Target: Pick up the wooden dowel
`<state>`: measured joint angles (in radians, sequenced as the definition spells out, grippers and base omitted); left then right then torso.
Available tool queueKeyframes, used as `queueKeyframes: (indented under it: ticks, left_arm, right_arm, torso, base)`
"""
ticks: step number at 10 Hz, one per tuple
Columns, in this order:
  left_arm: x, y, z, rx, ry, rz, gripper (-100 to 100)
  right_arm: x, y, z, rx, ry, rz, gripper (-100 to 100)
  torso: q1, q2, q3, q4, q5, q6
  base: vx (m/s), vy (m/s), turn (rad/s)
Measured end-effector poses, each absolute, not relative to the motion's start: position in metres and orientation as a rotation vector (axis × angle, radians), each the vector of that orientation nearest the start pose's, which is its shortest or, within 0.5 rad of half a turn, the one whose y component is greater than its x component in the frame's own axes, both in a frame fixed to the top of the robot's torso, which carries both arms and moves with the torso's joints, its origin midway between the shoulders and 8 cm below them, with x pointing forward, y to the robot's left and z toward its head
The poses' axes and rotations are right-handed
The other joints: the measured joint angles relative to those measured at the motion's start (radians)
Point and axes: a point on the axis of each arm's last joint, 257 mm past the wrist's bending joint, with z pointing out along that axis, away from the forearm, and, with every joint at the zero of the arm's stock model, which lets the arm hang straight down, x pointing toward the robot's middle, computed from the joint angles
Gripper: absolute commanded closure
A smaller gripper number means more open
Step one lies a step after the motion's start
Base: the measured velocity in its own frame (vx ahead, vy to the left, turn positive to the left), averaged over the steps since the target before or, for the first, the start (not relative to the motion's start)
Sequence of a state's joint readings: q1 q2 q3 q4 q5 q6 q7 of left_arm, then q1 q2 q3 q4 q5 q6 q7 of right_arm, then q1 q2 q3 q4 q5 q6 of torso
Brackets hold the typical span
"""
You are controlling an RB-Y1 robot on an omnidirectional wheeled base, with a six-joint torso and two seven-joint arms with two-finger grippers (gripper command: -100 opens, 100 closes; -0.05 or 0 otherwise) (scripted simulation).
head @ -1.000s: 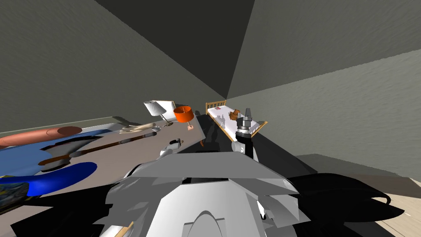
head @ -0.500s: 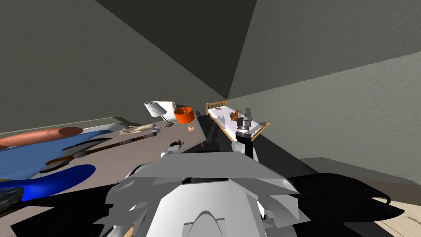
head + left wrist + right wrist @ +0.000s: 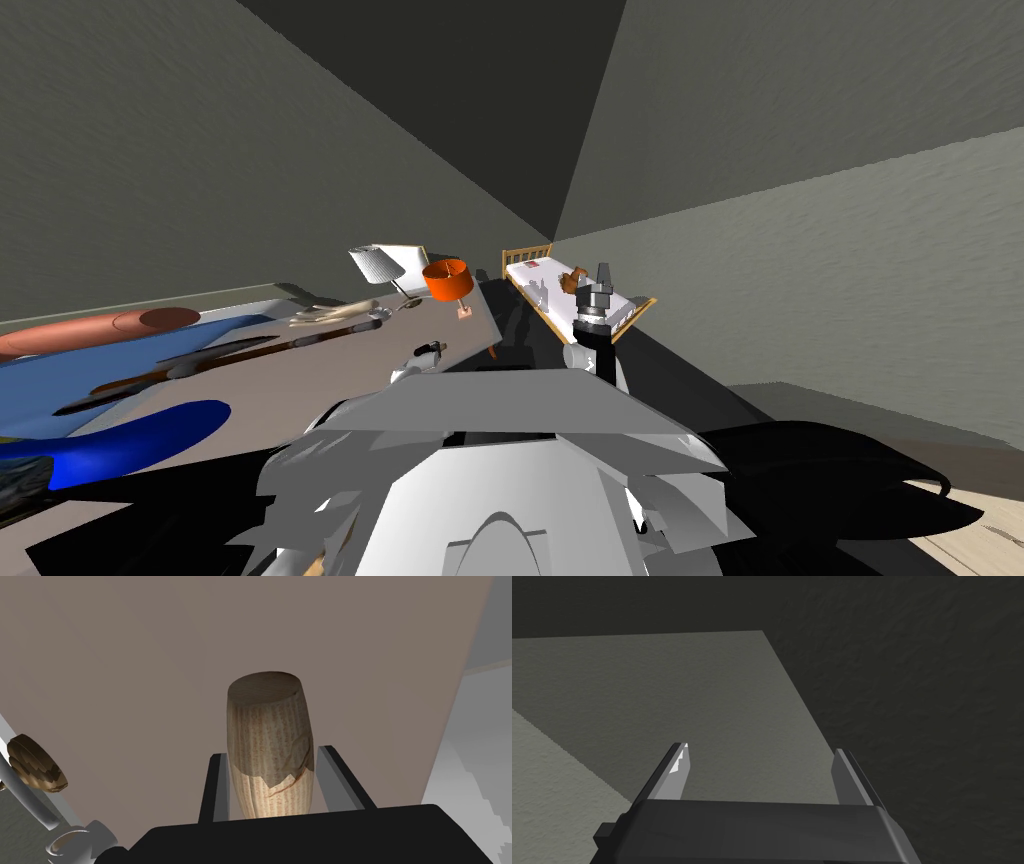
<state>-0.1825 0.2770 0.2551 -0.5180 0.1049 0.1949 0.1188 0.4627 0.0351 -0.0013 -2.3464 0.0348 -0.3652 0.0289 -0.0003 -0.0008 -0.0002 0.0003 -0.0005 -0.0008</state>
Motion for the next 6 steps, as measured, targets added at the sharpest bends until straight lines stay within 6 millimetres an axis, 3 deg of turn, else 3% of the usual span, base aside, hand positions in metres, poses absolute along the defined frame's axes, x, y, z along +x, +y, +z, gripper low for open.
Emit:
queueKeyframes:
  ticks: [1, 5, 6]
  left_arm:
    - [0.342, 0.457, -0.588, -2.146, 1.432, -0.335, 100]
    - [0.356, 0.465, -0.576, -2.147, 1.424, -0.334, 100]
    - [0.356, 0.465, -0.576, -2.148, 1.425, -0.332, 0]
  right_arm:
    - [0.355, -0.277, 0.041, 0.680, 0.631, 1.255, 0]
    - [0.355, -0.277, 0.041, 0.680, 0.631, 1.255, 0]
    - [0.355, -0.277, 0.041, 0.680, 0.631, 1.255, 0]
  torso:
    - [0.000, 0.000, 0.000, 0.000, 0.000, 0.000]
    - [-0.003, 0.006, 0.003, 0.001, -0.001, 0.000]
    - [-0.002, 0.004, 0.002, 0.001, -0.001, 0.000]
  base:
    - [-0.042, -0.013, -0.022]
    - [-0.072, -0.029, -0.021]
    - [-0.007, -0.003, 0.002]
